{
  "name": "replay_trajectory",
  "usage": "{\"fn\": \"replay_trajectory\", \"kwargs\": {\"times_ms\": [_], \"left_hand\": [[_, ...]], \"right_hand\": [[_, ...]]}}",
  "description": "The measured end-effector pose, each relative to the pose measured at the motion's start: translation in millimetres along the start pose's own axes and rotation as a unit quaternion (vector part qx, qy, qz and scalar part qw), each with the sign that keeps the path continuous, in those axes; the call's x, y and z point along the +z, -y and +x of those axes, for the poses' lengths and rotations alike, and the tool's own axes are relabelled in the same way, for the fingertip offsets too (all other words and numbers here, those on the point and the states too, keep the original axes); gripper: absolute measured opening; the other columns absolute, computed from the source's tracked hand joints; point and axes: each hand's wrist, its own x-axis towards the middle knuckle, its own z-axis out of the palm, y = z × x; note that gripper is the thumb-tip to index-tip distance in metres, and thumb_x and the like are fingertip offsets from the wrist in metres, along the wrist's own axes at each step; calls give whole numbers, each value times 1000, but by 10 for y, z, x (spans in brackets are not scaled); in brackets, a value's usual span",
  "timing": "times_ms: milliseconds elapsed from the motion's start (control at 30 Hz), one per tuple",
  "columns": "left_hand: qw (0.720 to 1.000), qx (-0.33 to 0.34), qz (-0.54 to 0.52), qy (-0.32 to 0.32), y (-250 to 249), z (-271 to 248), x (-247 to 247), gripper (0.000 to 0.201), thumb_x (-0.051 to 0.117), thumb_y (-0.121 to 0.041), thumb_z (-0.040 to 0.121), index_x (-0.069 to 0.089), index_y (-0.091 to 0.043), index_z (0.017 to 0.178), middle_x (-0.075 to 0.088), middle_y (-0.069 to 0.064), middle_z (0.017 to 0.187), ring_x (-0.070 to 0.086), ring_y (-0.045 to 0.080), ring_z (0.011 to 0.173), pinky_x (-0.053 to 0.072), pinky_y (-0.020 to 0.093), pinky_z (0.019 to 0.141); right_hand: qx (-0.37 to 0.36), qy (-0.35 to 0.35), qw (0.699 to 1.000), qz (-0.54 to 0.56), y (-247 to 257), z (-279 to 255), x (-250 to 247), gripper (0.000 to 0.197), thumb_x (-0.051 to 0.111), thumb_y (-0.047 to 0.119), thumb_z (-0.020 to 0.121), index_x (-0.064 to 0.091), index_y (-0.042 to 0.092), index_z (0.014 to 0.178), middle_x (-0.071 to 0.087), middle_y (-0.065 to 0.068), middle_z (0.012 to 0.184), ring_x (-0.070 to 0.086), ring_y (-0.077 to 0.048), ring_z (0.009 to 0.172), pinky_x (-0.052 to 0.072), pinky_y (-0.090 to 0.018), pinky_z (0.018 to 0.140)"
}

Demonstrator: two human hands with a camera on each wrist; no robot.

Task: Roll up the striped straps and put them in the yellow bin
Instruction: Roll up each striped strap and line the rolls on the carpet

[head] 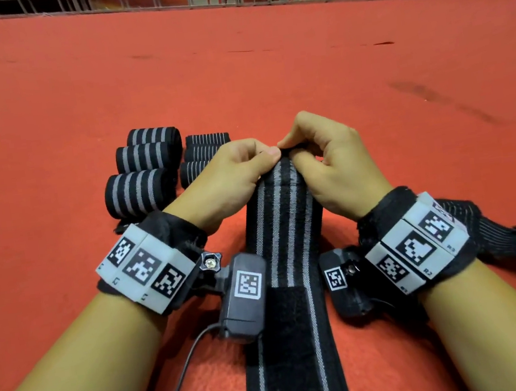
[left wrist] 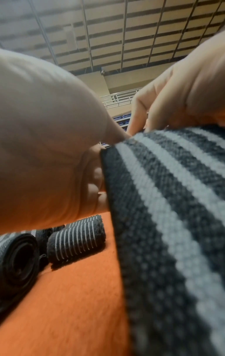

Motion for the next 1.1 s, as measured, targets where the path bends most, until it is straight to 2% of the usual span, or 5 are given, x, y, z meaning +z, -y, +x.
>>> {"fn": "replay_trajectory", "kwargs": {"times_ms": [200,500,667,867,1100], "left_hand": [[995,75,64,-28,25,12,6,17,55,-30,89,57,-14,85,59,-1,77,53,10,72,43,28,69],[993,80,89,-16,-73,-25,11,22,56,-31,95,61,-11,87,62,3,79,55,11,72,44,31,68],[986,135,98,-25,-156,-50,-76,25,53,-32,93,60,-8,92,60,9,80,53,18,73,43,39,67],[997,11,67,36,-230,-92,-43,30,44,-35,103,55,-14,85,59,-9,57,55,7,48,44,20,46],[1000,8,21,20,-182,-77,13,32,45,-30,104,56,-18,76,60,-13,60,54,1,55,40,20,55]], "right_hand": [[112,51,989,79,-41,10,-13,21,51,29,84,62,10,82,60,-2,71,51,-9,64,42,-30,60],[39,36,998,26,-9,34,-74,16,51,18,87,57,6,81,61,-13,74,55,-28,71,46,-44,67],[37,75,993,84,120,68,-200,10,50,8,88,58,9,94,66,-20,82,54,-18,66,44,-34,61],[-12,41,999,29,94,64,-172,13,48,6,84,49,18,81,61,-23,77,53,-34,64,44,-49,57],[-40,36,997,-52,79,29,-145,14,50,-5,82,54,8,84,62,-2,72,51,-15,62,38,-22,59]]}}
